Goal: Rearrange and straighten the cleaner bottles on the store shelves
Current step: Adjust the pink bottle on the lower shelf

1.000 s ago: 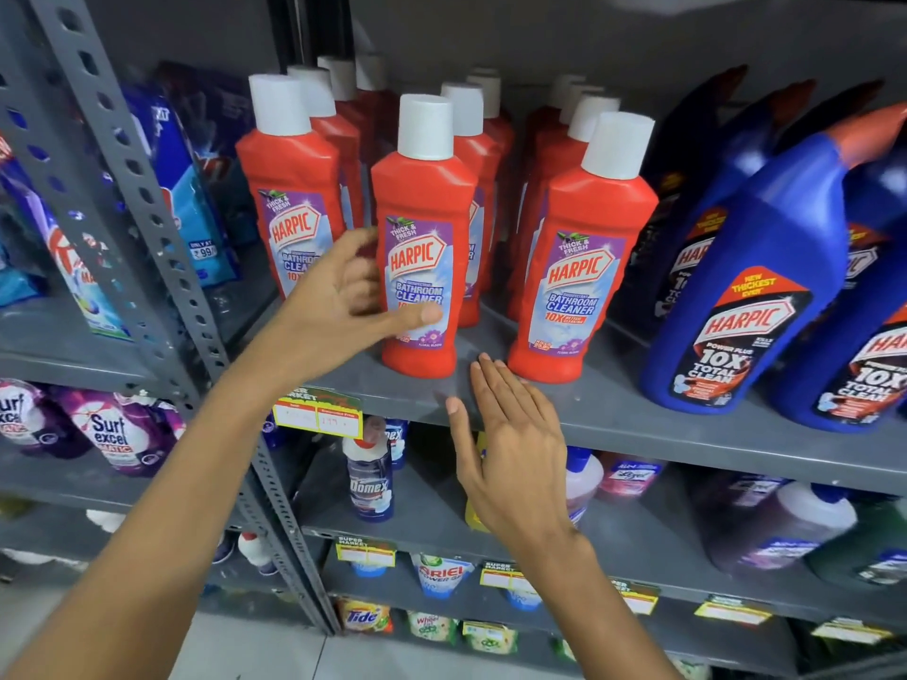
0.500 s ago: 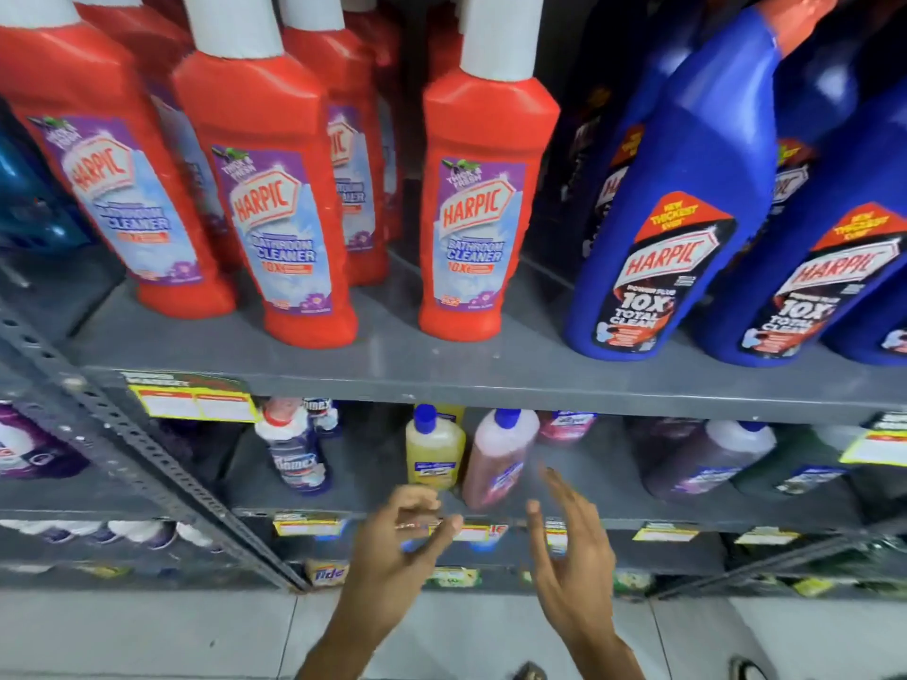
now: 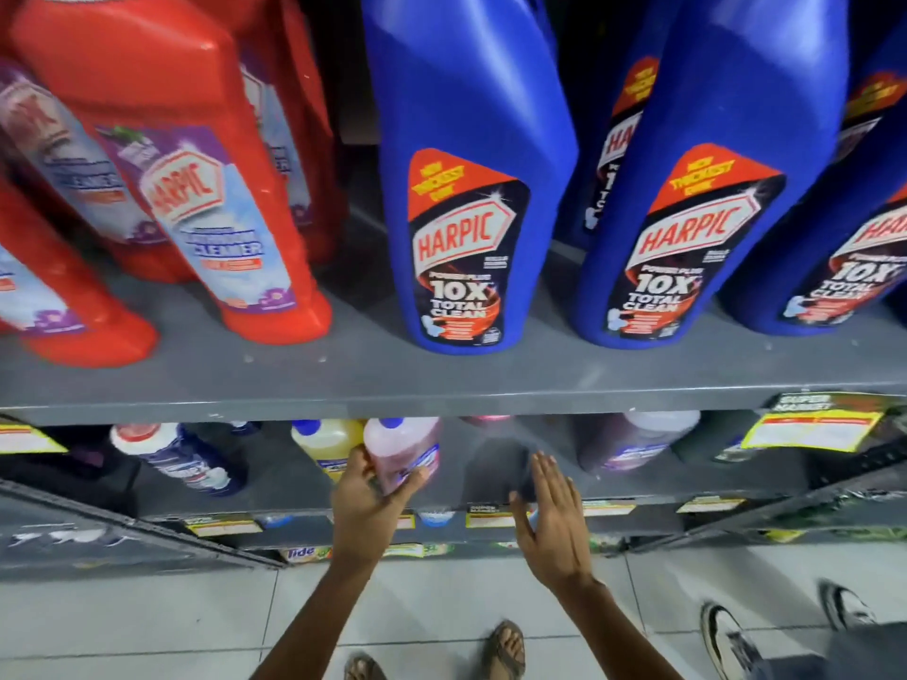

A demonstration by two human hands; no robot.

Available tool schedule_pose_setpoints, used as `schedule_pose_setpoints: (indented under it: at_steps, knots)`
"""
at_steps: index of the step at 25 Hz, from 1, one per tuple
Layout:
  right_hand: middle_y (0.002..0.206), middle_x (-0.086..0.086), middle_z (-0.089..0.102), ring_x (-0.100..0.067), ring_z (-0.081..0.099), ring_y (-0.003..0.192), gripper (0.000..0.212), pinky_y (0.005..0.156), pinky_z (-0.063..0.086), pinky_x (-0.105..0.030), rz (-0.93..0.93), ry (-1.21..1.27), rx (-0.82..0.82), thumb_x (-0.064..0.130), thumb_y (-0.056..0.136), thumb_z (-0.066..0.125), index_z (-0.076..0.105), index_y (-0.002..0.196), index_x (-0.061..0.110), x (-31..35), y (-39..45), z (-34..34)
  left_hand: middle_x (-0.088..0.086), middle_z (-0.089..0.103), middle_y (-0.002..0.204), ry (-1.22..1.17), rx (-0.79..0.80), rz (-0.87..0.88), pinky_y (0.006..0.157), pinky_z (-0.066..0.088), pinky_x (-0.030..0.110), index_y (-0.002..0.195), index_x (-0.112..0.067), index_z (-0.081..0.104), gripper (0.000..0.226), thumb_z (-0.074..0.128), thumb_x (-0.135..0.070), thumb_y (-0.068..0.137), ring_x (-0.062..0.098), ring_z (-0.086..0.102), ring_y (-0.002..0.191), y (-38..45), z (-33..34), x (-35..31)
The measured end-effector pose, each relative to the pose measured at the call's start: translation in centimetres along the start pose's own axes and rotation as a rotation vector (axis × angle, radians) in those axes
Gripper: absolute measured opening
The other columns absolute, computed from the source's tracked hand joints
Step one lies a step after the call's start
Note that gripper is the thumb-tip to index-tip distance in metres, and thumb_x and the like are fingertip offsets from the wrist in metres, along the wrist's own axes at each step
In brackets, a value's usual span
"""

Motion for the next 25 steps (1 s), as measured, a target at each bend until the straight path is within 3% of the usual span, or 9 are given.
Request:
schedule_pose_setpoints:
  at_steps: [2, 4, 6, 10, 12, 14, 16, 21, 25]
  knots:
    - [0.169, -0.012, 0.043, -0.031, 0.04, 0.157, 0.068, 0.131, 0.018, -0.041, -0.032, -0.048, 0.02, 0.046, 0.107, 0.042, 0.043, 0.161, 0.005, -1.3, 0.9, 0.9, -0.003, 0.078, 0.107, 0.157, -0.051, 0.035, 0.073, 0.045, 0.013, 0.122, -0.013, 0.068, 0.057, 0.095, -0.023, 0.074, 0.009, 0.067, 0.09, 0.0, -0.2, -0.9]
    - [0.173, -0.01, 0.034, -0.032, 0.034, 0.16, 0.069, 0.134, 0.01, -0.037, -0.038, -0.079, 0.055, 0.047, 0.109, 0.038, 0.038, 0.163, 0.004, -2.4, 1.5, 1.6, -0.001, 0.077, 0.107, 0.251, -0.073, 0.05, 0.078, 0.043, 0.018, 0.125, -0.009, 0.069, 0.059, 0.095, -0.026, 0.075, 0.013, 0.063, 0.092, 0.3, -0.3, -1.0]
    - [0.176, -0.008, 0.027, -0.029, 0.028, 0.163, 0.071, 0.135, 0.01, -0.038, -0.057, -0.124, 0.065, 0.049, 0.11, 0.035, 0.032, 0.166, 0.005, -3.1, 1.2, 2.0, -0.006, 0.077, 0.109, 0.204, -0.011, 0.062, 0.081, 0.051, 0.017, 0.13, -0.011, 0.069, 0.061, 0.094, -0.023, 0.076, 0.014, 0.071, 0.095, 1.0, -0.1, -0.4]
    - [0.177, -0.01, 0.027, -0.027, 0.024, 0.165, 0.072, 0.133, 0.019, -0.045, -0.08, -0.162, 0.067, 0.049, 0.11, 0.033, 0.028, 0.167, 0.005, -3.0, 1.1, 1.9, -0.005, 0.082, 0.108, 0.157, 0.184, 0.062, 0.084, 0.064, 0.021, 0.128, -0.01, 0.071, 0.073, 0.09, -0.046, 0.066, -0.008, 0.074, 0.091, 2.1, 1.4, 0.3]
    - [0.176, -0.01, 0.028, -0.028, 0.026, 0.164, 0.071, 0.132, 0.02, -0.046, -0.068, -0.161, 0.071, 0.048, 0.11, 0.033, 0.029, 0.167, 0.005, -2.9, 1.0, 1.9, 0.001, 0.082, 0.104, 0.132, 0.252, 0.036, 0.075, 0.059, 0.009, 0.123, -0.008, 0.072, 0.064, 0.097, -0.03, 0.069, -0.009, 0.074, 0.085, 2.3, 2.8, 0.0]
    - [0.175, -0.011, 0.03, -0.029, 0.029, 0.163, 0.071, 0.132, 0.021, -0.046, -0.065, -0.158, 0.063, 0.048, 0.11, 0.034, 0.031, 0.166, 0.004, -2.9, 1.1, 1.8, -0.001, 0.083, 0.102, 0.103, 0.302, 0.032, 0.075, 0.058, 0.007, 0.12, -0.014, 0.072, 0.055, 0.097, -0.016, 0.071, 0.003, 0.078, 0.09, 2.3, 4.3, -0.6]
    - [0.175, -0.012, 0.031, -0.03, 0.029, 0.163, 0.071, 0.131, 0.02, -0.045, -0.062, -0.154, 0.068, 0.048, 0.11, 0.034, 0.032, 0.166, 0.004, -2.9, 1.1, 1.7, 0.001, 0.084, 0.108, 0.063, 0.337, 0.043, 0.083, 0.062, 0.014, 0.122, -0.016, 0.071, 0.056, 0.096, -0.012, 0.072, 0.016, 0.078, 0.102, 2.1, 5.7, -1.2]
    - [0.176, -0.01, 0.029, -0.029, 0.028, 0.163, 0.072, 0.132, 0.016, -0.042, -0.051, -0.18, 0.101, 0.052, 0.111, 0.031, 0.03, 0.167, 0.006, -3.2, 1.0, 2.0, 0.01, 0.078, 0.126, 0.044, 0.441, 0.058, 0.1, 0.063, 0.037, 0.137, -0.008, 0.063, 0.065, 0.092, -0.01, 0.078, 0.023, 0.074, 0.116, 1.6, 8.6, -1.5]
    - [0.176, -0.009, 0.027, -0.027, 0.026, 0.164, 0.072, 0.134, 0.015, -0.042, -0.044, -0.197, 0.124, 0.052, 0.111, 0.031, 0.029, 0.167, 0.007, -3.3, 1.0, 2.2, 0.01, 0.077, 0.126, 0.042, 0.478, 0.051, 0.102, 0.062, 0.04, 0.132, -0.019, 0.062, 0.062, 0.091, -0.009, 0.078, 0.028, 0.073, 0.12, 1.9, 9.6, -1.5]
Point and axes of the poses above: each hand's wrist, its own y-axis towards the middle knuckle, its own z-axis out of the palm, x = y × z, the point moved 9 cm from there along y, towards the middle knuckle
